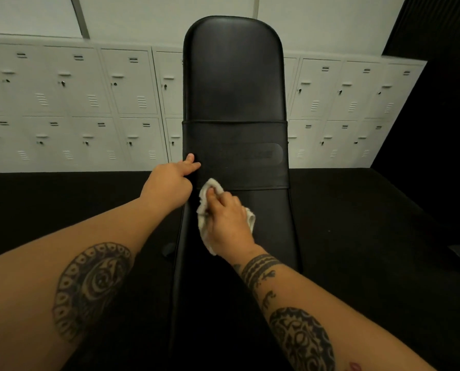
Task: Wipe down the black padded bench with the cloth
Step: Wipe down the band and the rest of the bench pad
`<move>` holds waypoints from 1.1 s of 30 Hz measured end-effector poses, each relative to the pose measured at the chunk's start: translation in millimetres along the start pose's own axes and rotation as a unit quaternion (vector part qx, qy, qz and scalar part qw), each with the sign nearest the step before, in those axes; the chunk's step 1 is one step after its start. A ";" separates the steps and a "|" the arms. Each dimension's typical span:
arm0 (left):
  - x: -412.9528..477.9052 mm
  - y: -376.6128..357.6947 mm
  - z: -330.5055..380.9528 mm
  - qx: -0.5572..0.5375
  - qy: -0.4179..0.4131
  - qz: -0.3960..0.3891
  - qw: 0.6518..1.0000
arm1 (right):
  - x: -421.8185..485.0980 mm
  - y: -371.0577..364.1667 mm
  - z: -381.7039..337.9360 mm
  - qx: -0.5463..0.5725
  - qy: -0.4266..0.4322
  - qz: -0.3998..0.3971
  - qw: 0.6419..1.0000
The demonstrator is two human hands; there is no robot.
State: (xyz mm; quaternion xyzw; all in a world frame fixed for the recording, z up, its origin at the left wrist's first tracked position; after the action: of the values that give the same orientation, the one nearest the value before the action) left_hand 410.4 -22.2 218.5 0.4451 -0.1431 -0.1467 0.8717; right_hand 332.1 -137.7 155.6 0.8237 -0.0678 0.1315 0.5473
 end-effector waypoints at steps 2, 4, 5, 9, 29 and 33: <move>-2.6 6.1 -1.8 -0.087 0.032 0.019 0.996 | -9.0 -1.5 -11.3 0.162 0.017 -0.057 0.985; -9.2 13.2 1.4 -0.138 0.052 0.044 0.988 | -16.7 10.1 -10.0 0.362 -0.014 -0.053 0.930; -13.3 15.5 7.9 -0.164 0.046 0.053 0.984 | -19.7 18.1 -3.1 0.460 -0.052 -0.029 0.886; -25.1 -4.0 37.5 -0.357 0.025 -0.060 0.932 | -29.5 42.7 18.4 0.707 -0.189 0.025 0.681; -75.9 -68.0 24.4 -0.269 0.103 -0.240 0.927 | -71.9 55.7 81.1 0.626 -0.231 -0.001 0.745; -68.6 -74.2 49.7 -0.165 0.030 -0.203 0.965 | -85.8 71.8 89.1 0.369 -0.220 0.143 0.892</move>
State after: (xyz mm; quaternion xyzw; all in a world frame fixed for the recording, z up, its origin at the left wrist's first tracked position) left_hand 319.2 -74.0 177.7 0.3194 0.0024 -0.3284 0.8889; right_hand 244.4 -250.5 161.5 0.9556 -0.2504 0.0397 0.1502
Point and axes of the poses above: each hand's wrist, its own x-axis towards the middle knuckle, its own y-axis out of the back of the hand, z = x × y, the point moved 7 cm from there along x, towards the middle knuckle, and after that the axes turned 7 degrees about -z, right-handed, at the moved point
